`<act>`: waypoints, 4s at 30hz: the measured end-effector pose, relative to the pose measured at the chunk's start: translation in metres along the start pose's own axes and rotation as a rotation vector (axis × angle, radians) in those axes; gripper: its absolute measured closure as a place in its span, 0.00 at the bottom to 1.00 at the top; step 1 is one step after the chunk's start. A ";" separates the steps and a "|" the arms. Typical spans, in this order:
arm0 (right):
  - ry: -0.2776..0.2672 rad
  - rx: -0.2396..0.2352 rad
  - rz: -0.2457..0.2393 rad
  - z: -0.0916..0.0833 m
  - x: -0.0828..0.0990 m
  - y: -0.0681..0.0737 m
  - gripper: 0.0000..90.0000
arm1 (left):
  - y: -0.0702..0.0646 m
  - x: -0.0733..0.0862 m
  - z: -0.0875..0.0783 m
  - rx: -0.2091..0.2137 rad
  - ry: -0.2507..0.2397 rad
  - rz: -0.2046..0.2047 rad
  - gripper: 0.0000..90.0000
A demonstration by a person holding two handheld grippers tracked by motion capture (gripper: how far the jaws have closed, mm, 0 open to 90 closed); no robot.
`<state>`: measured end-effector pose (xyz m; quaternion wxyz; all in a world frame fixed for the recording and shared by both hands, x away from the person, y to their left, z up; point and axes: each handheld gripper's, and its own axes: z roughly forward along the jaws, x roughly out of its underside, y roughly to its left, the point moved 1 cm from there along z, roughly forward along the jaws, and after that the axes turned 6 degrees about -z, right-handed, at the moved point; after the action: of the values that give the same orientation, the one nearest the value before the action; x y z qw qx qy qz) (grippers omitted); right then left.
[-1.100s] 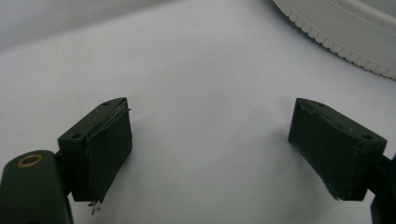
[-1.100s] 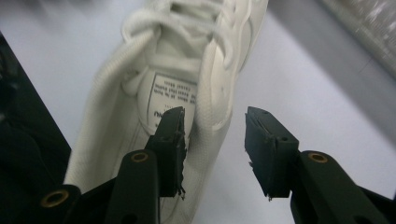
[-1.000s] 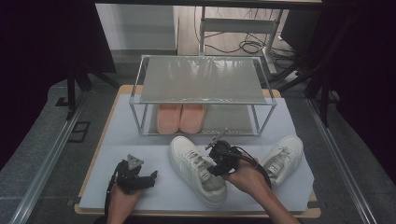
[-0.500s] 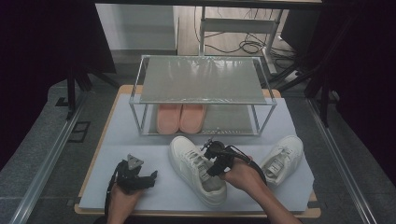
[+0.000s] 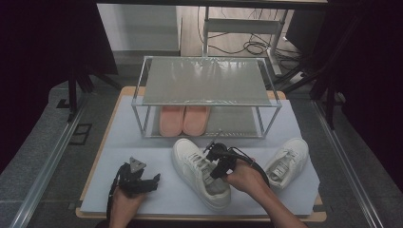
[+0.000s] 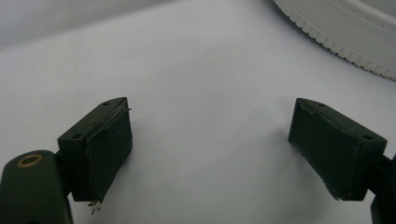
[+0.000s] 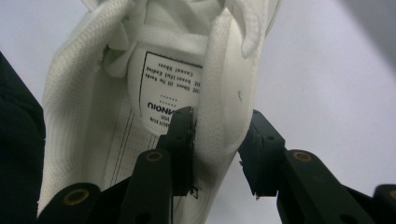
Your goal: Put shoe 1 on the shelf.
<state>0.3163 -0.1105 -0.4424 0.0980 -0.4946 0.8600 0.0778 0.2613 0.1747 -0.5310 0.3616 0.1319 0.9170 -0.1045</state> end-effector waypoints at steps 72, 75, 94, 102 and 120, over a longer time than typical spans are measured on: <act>0.053 -0.048 0.018 -0.049 0.018 -0.016 0.92 | 0.000 0.000 0.000 0.000 0.003 0.000 0.15; 0.041 -0.035 0.019 -0.058 0.018 -0.017 0.92 | 0.000 0.000 0.000 0.001 0.005 0.001 0.15; -0.040 -0.039 0.071 -0.118 0.002 -0.026 0.92 | 0.000 0.000 0.000 0.000 0.006 0.001 0.15; -0.098 -0.055 0.099 -0.145 -0.011 -0.030 0.92 | 0.001 0.000 0.000 0.001 0.006 0.002 0.15; -0.243 -0.020 0.198 -0.199 -0.042 -0.051 0.92 | 0.000 0.000 0.000 0.004 0.005 0.003 0.15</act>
<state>0.3631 -0.1468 -0.2417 0.1884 -0.3953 0.8856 0.1549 0.2616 0.1750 -0.5309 0.3591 0.1342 0.9176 -0.1053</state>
